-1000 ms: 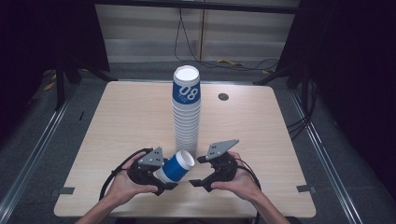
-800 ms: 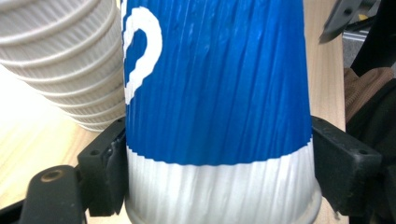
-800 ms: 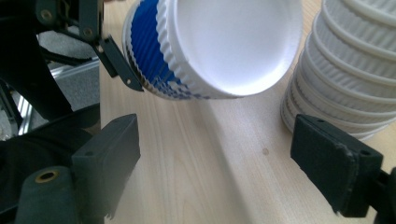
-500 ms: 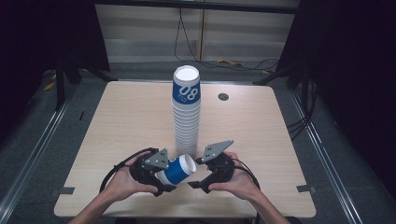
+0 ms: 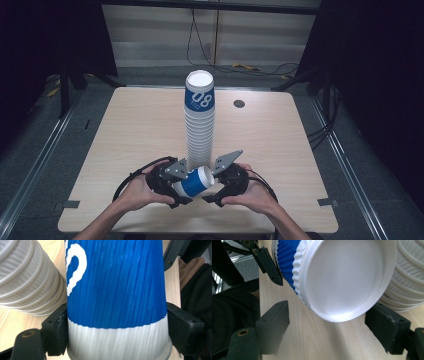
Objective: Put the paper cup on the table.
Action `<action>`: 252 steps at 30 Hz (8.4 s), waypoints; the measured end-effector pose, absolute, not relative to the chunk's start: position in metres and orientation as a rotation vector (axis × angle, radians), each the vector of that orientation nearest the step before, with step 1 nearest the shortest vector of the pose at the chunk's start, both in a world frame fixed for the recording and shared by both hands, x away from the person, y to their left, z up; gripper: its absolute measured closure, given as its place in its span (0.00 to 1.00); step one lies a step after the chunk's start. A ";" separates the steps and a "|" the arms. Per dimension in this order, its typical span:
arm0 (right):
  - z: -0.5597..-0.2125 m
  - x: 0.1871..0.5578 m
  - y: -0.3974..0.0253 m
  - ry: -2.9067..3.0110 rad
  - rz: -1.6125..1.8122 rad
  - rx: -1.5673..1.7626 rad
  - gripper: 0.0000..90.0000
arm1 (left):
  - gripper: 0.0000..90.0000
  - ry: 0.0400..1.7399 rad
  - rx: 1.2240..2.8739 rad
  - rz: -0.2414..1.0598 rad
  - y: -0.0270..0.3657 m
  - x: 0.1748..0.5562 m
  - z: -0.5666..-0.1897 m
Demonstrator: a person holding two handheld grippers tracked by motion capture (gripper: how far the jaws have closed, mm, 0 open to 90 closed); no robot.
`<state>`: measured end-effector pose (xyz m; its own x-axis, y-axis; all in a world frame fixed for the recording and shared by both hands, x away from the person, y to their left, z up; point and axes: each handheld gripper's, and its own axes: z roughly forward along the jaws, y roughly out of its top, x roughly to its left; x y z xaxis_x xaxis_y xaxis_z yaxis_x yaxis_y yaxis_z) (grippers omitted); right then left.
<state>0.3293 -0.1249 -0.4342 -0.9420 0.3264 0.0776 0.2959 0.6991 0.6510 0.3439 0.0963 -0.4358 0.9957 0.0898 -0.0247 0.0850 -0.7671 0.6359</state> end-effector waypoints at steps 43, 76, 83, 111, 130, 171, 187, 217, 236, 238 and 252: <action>-0.437 0.326 -0.109 3.028 1.029 0.374 0.29 | 0.20 -0.086 2.594 -0.034 0.079 0.330 -0.450; -0.430 0.327 -0.113 2.978 1.037 0.419 0.31 | 0.16 0.031 2.438 0.040 0.097 0.336 -0.439; -0.430 0.328 -0.113 2.984 1.034 0.423 0.31 | 0.17 0.034 2.407 0.032 0.099 0.337 -0.435; -0.439 0.336 -0.140 2.857 1.126 0.558 0.31 | 0.18 0.285 2.100 -0.025 0.132 0.344 -0.432; -0.442 0.326 -0.162 2.658 1.370 0.600 0.31 | 0.17 0.303 1.996 0.006 0.144 0.343 -0.435; -0.455 0.323 -0.164 2.427 1.899 0.621 0.31 | 0.17 0.333 1.790 -0.043 0.147 0.340 -0.437; -0.454 0.320 -0.158 2.415 1.941 0.569 0.31 | 0.05 0.375 1.776 -0.085 0.142 0.344 -0.441; -0.454 0.316 -0.145 2.482 1.916 0.463 0.32 | 0.16 0.243 1.790 -0.097 0.132 0.337 -0.435; -0.458 0.316 -0.144 2.581 1.803 0.535 0.19 | 0.20 0.209 1.819 -0.069 0.131 0.333 -0.430; -0.458 0.316 -0.144 2.581 1.772 0.545 0.15 | 0.20 0.212 1.820 -0.069 0.132 0.333 -0.430; -0.458 0.318 -0.164 2.624 1.572 0.643 0.18 | 0.20 0.261 1.831 -0.018 0.142 0.333 -0.426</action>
<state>0.3176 -0.1643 -0.4581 -0.9153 0.3531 0.1935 0.3373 0.4099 0.8475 0.3334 0.1420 -0.4260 0.9745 0.1686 -0.1477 0.1872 -0.2495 0.9501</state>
